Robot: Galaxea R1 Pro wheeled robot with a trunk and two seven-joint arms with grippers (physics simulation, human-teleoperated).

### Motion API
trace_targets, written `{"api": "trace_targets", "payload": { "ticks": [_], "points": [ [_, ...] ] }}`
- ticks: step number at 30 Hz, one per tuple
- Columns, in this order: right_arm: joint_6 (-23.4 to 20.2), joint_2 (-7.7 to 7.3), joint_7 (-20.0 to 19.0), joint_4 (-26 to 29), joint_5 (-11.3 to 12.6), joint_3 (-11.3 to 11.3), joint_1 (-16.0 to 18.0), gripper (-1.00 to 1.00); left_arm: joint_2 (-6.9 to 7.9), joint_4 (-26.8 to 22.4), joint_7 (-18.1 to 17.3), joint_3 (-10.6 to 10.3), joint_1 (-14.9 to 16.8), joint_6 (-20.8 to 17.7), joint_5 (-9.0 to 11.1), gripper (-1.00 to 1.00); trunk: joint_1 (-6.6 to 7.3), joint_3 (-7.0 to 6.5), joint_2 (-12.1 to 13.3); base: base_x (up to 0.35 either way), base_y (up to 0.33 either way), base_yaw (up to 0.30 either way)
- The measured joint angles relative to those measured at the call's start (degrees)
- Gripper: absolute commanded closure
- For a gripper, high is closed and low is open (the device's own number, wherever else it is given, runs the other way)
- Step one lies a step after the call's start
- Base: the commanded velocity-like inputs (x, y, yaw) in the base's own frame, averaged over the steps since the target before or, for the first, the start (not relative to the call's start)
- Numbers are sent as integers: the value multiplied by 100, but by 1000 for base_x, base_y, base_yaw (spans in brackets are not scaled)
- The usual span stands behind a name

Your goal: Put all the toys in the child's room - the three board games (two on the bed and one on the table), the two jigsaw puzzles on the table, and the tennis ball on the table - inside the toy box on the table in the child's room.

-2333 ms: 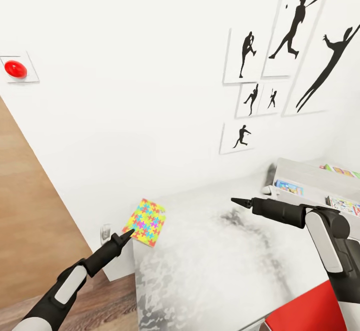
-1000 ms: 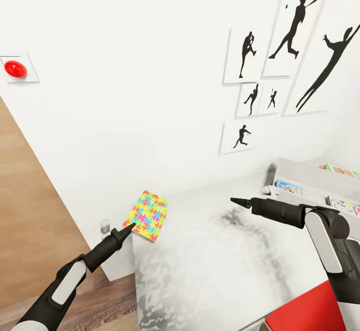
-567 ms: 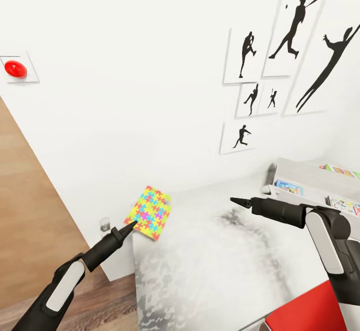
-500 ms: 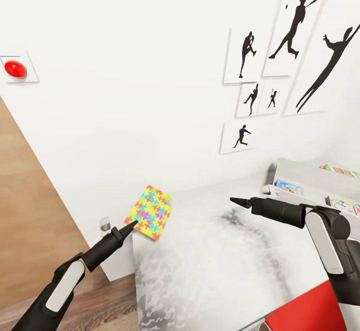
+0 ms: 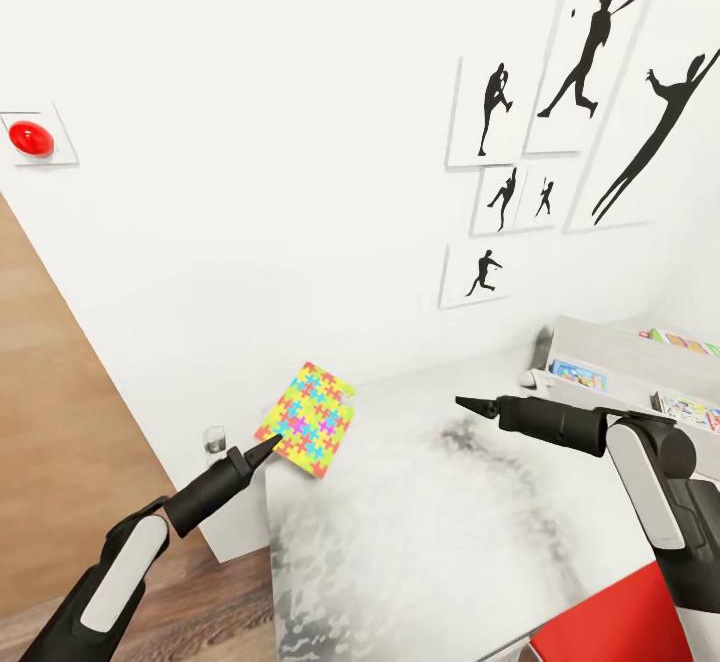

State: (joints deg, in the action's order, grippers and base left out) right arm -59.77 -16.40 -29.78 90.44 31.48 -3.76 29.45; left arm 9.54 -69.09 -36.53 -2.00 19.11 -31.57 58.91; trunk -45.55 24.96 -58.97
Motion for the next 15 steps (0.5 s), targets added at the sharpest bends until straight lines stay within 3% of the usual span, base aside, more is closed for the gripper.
{"api": "trace_targets", "payload": {
  "ticks": [15],
  "points": [
    [0,2,0,3,0,24,2,-100,-66,-924,764,29,-380,-131,128,100,0,0,0,0,0,0]
  ]
}}
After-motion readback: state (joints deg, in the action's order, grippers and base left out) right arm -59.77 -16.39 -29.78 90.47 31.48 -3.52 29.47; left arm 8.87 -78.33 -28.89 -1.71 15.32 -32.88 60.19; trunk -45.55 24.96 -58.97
